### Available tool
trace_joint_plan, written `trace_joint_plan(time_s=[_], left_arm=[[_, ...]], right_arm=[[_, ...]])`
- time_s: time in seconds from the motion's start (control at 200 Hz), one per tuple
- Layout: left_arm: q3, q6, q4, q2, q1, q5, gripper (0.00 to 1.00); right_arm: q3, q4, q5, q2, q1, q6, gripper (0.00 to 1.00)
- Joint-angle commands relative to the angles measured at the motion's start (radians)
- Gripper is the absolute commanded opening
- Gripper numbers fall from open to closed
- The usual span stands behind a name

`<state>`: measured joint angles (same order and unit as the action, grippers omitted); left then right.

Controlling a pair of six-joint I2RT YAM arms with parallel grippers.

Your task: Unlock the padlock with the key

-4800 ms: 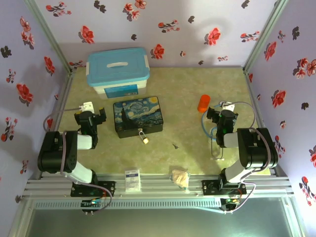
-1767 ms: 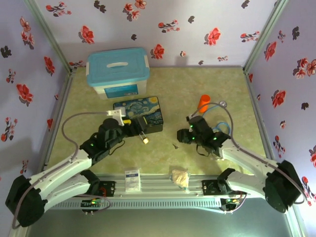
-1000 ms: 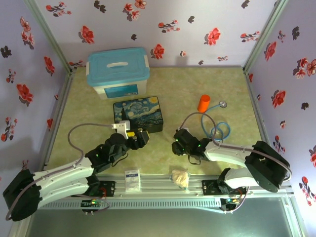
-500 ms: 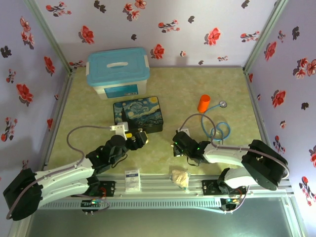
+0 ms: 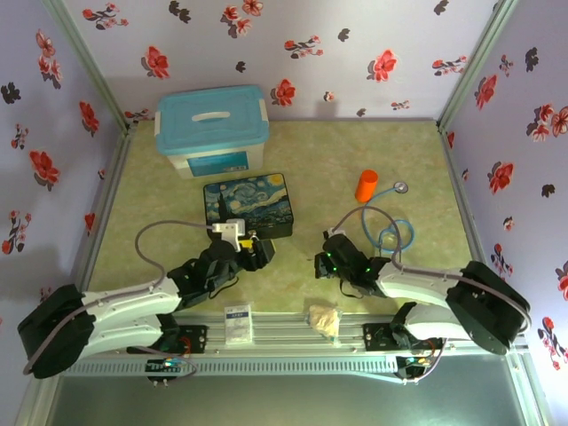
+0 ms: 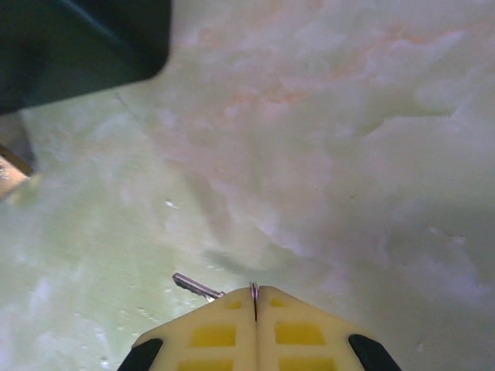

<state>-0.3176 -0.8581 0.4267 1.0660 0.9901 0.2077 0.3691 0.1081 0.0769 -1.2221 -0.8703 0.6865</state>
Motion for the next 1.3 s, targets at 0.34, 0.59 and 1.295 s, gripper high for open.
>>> trace_joint_plan(time_s=[0.34,0.59,1.295], left_arm=[[-0.103,-0.127,0.349,0.267,0.024,-0.191,0.63],[-0.13,-0.153,0.368,0.319,0.025,-0.208,0.46],[-0.166,-0.155,0.409,0.379,0.015,-0.212,0.0]], right_arm=[[0.075,0.095,-0.116,0.092,0.027,0.121,0.0],[0.059,0.141,-0.1,0.156,0.026,0.168,0.0],[0.008,0.218,-0.13,0.173,0.027,0.192,0.0]])
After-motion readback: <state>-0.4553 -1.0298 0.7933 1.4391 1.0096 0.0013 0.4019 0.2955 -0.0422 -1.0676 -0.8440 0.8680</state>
